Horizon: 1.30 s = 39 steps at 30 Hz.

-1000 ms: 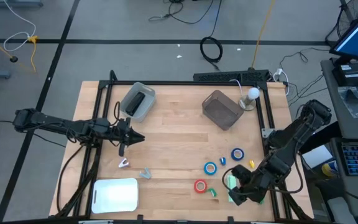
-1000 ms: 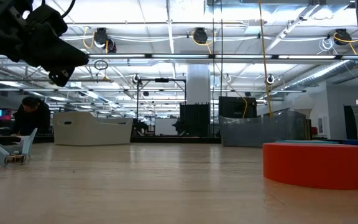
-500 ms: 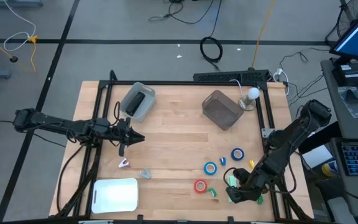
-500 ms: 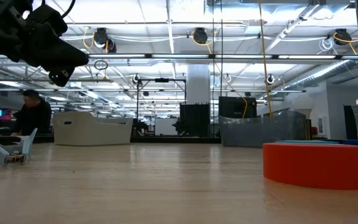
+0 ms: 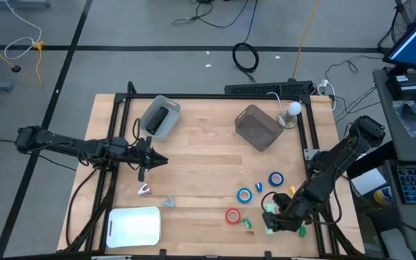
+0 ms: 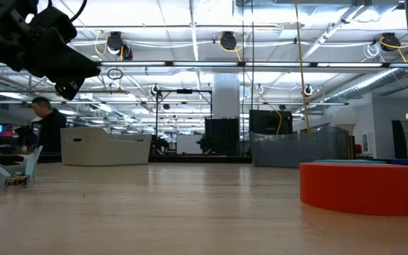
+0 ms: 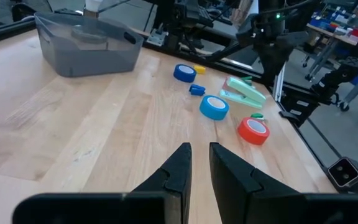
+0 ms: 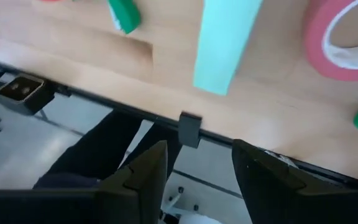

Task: Pick and place Stapler, Stapler remover, tape
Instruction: Put the green stapler into the gray bin

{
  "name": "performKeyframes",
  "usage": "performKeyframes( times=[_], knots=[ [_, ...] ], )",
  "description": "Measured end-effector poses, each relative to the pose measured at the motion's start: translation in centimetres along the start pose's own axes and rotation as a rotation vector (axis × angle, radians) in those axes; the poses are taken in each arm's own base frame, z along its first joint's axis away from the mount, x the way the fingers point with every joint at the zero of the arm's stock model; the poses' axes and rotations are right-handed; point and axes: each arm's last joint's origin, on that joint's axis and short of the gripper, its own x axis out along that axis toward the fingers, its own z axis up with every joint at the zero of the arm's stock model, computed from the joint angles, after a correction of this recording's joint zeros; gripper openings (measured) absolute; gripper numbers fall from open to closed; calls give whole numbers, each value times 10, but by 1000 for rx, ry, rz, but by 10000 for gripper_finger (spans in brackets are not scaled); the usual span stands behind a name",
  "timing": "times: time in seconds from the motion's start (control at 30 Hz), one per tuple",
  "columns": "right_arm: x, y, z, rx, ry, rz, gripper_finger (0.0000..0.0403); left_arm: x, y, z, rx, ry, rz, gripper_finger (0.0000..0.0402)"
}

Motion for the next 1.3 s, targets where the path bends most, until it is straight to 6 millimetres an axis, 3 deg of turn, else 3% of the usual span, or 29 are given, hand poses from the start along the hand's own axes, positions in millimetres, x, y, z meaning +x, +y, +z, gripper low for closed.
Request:
performKeyframes(
  times=[0.27, 0.9, 1.3],
  knots=[
    [-1, 1, 8, 12, -80, 12, 173, 0, 0, -1, -4, 5, 2, 58],
    [0, 4, 9, -60, -71, 15, 176, 0, 0, -1, -2, 5, 2, 58],
    [0, 6, 8, -107, -61, 33, 268, 0, 0, -1, -1, 5, 2, 58]
  ],
)
